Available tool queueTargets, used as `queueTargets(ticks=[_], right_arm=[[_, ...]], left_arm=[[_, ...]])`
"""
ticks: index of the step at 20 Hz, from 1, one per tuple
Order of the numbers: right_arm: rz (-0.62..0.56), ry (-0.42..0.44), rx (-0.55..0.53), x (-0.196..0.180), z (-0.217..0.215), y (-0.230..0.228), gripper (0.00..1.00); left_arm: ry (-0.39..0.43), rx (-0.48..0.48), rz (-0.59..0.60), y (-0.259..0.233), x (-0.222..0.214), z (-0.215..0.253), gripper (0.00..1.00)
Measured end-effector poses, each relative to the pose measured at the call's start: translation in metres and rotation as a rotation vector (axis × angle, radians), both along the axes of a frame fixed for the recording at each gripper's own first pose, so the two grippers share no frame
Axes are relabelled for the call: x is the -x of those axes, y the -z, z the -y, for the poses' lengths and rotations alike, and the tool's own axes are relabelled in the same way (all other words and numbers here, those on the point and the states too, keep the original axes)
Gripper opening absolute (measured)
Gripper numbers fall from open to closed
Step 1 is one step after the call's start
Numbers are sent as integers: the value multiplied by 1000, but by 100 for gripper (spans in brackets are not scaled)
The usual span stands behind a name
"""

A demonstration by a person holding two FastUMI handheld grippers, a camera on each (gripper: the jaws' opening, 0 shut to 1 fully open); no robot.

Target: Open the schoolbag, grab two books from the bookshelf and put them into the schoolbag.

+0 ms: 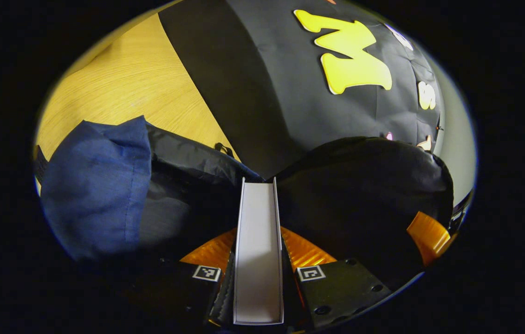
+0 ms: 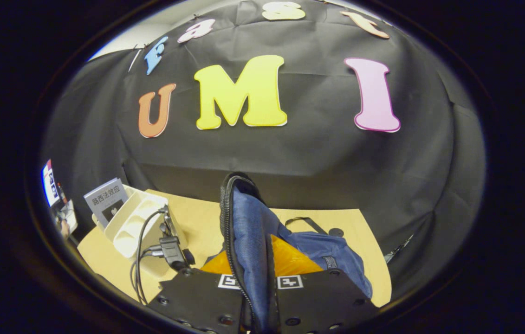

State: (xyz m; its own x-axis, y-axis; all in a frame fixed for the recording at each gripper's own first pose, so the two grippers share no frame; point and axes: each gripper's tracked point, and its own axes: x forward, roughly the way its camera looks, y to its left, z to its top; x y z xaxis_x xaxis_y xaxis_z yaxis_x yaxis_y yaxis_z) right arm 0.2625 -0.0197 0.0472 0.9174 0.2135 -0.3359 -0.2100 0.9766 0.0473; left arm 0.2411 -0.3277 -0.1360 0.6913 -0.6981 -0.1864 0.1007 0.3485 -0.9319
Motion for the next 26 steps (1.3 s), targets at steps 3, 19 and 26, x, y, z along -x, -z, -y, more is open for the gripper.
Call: queueTargets(ticks=[3, 19, 26], right_arm=[[-8, 11, -56, 2, 4, 5, 8], [53, 127, -69, 16, 13, 20, 8], [71, 163, -96, 26, 19, 28, 8]], left_arm=[[52, -31, -6, 9, 7, -2, 46], [44, -540, 404, -30, 9, -79, 98], [-76, -702, 664, -133, 28, -148, 97]])
